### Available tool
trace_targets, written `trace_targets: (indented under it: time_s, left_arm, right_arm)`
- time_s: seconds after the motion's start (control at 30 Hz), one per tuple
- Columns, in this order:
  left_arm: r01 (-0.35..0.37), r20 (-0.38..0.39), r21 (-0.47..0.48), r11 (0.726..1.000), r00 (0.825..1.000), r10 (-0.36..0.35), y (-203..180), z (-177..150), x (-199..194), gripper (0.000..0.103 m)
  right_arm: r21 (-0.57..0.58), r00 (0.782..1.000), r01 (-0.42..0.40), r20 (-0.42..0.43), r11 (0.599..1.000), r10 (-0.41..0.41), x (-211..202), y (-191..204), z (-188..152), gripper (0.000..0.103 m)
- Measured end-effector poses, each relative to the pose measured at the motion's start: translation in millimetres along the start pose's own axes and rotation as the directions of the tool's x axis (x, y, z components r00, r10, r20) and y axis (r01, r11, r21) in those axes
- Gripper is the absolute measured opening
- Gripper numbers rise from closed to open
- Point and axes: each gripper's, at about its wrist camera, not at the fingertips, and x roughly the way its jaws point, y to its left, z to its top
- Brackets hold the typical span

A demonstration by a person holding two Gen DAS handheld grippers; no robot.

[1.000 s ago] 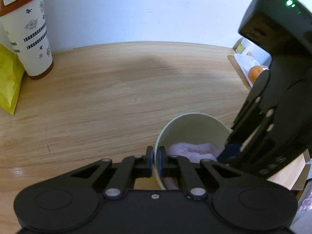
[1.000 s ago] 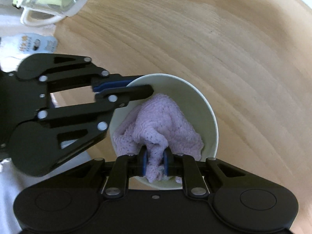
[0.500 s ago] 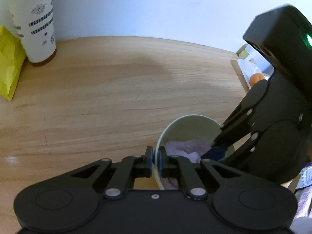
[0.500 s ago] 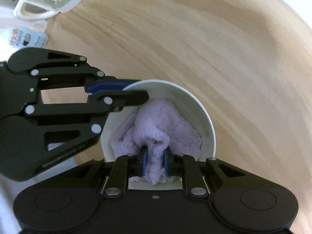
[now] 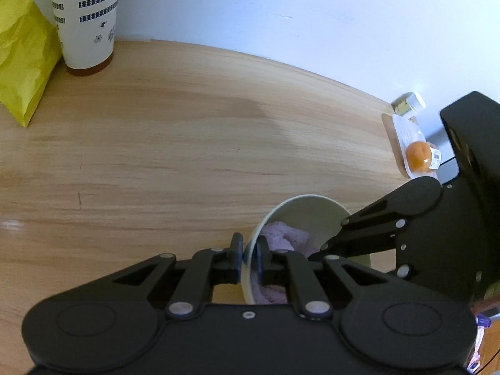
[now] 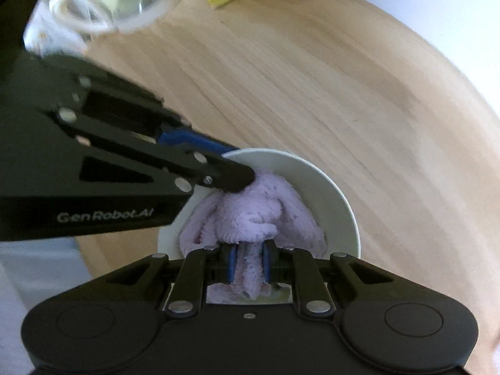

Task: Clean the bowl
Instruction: 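Grip the pale green bowl rim with the left gripper while the right gripper holds the cloth inside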

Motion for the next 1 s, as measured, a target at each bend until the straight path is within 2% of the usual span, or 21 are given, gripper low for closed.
trace_targets:
  time_s: [0.1,0.2,0.3,0.4,0.47,0.5,0.6,0.73,0.87,1.0]
  left_arm:
    - [-0.004,0.003,-0.011,1.0,1.0,0.004,3.0,-1.7,-0.7,0.008]
    - [-0.004,-0.001,-0.022,1.0,1.0,0.004,6.1,-1.6,-1.1,0.008]
    - [-0.004,-0.002,-0.029,1.0,1.0,0.004,6.4,-2.0,1.5,0.008]
    - [0.0,-0.003,-0.039,0.999,1.0,0.0,5.5,-1.5,5.2,0.009]
    - [0.001,-0.003,-0.035,0.999,1.0,-0.001,6.0,-1.7,4.7,0.009]
    - [0.001,-0.003,-0.032,0.999,1.0,-0.002,6.3,-1.8,4.2,0.009]
    - [0.007,-0.004,-0.007,1.0,1.0,-0.007,4.9,-1.5,4.5,0.008]
    - [0.011,0.001,0.009,1.0,1.0,-0.011,5.7,-3.6,1.7,0.008]
    - [0.004,0.0,0.056,0.998,1.0,-0.004,2.3,-4.8,1.9,0.008]
    - [-0.004,-0.003,0.118,0.993,1.0,0.004,-0.7,-6.7,0.9,0.007]
  right_arm:
    - [0.115,0.99,-0.139,0.039,0.984,0.135,-4.6,-24.4,-3.7,0.019]
    - [0.202,0.966,-0.256,0.089,0.945,0.243,-5.7,-39.2,-7.7,0.019]
    - [0.251,0.939,-0.34,0.14,0.906,0.313,-6.2,-43.4,-11.7,0.019]
    - [0.287,0.917,-0.393,0.183,0.874,0.353,-0.8,-29.0,-11.9,0.019]
    - [0.295,0.916,-0.397,0.191,0.869,0.354,1.8,-17.7,-13.2,0.019]
    - [0.296,0.92,-0.386,0.188,0.874,0.343,2.7,-16.0,-11.2,0.019]
    - [0.28,0.957,-0.283,0.14,0.917,0.253,10.9,-1.9,3.0,0.018]
    - [0.199,0.993,-0.114,0.065,0.973,0.103,21.6,23.9,18.4,0.018]
    - [0.12,0.999,0.015,0.04,0.993,-0.02,18.9,34.5,18.1,0.019]
    - [0.057,0.987,0.129,0.087,0.99,-0.134,17.4,50.8,13.6,0.018]
